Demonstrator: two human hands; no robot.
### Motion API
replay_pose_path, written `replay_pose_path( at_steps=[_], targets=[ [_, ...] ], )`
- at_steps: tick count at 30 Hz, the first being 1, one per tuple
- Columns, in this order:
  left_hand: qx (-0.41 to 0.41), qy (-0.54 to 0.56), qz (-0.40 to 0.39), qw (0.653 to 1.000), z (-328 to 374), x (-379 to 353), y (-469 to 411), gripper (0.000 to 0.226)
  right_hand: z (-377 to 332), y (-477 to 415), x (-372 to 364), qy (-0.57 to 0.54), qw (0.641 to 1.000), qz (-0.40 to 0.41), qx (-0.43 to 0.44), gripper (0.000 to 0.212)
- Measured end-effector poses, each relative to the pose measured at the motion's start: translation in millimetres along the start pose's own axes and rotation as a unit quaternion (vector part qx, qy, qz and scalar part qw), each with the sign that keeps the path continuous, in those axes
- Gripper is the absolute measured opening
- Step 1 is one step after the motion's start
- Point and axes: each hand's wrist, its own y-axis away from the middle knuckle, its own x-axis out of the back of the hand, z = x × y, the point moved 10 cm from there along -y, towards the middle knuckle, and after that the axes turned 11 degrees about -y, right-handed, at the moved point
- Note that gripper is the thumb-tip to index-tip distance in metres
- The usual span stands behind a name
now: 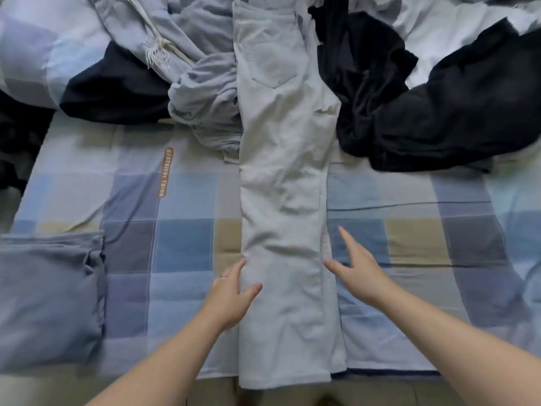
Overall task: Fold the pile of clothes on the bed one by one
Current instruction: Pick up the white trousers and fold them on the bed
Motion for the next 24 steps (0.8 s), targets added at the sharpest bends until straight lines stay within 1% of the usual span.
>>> replay_pose_path(
  at_steps=[3,5,7,8,10,12,14,17,18,21,23,24],
  targets=[
    [0.054,0.045,-0.033,0.997,-51,-85,27,0.080,67,25,-39,-0.041,0.999,-0.006,-0.013,0.077],
    [0.079,0.085,-0.035,0.993,-74,-129,41,0.082,112,38,-68,-0.052,0.998,-0.019,-0.034,0.074],
    [0.108,0.107,0.006,0.988,-91,-151,49,0.077,146,47,-93,-0.046,0.998,-0.023,-0.043,0.071],
    [0.118,0.116,0.034,0.986,-97,-156,51,0.071,158,49,-102,-0.041,0.998,-0.017,-0.041,0.068],
    [0.131,0.157,0.074,0.976,-105,-163,51,0.049,170,47,-118,-0.032,0.999,-0.002,-0.032,0.064],
    [0.132,0.174,0.095,0.971,-109,-167,50,0.028,178,38,-130,-0.027,0.999,0.011,-0.029,0.063],
    [0.117,0.174,0.117,0.971,-111,-170,47,0.018,180,28,-134,-0.022,0.998,0.044,-0.034,0.061],
    [0.108,0.193,0.124,0.967,-115,-178,50,0.018,178,16,-131,-0.042,0.992,0.103,-0.062,0.065],
    [0.109,0.195,0.124,0.967,-117,-180,52,0.018,179,13,-132,-0.053,0.990,0.108,-0.074,0.061],
    [0.109,0.203,0.123,0.965,-114,-183,60,0.016,185,9,-140,-0.087,0.988,0.085,-0.097,0.037],
    [0.100,0.197,0.126,0.967,-106,-179,66,0.018,182,15,-134,-0.105,0.987,0.094,-0.081,0.030],
    [0.094,0.188,0.123,0.970,-100,-178,69,0.021,178,22,-126,-0.120,0.985,0.112,-0.057,0.028]
  ],
)
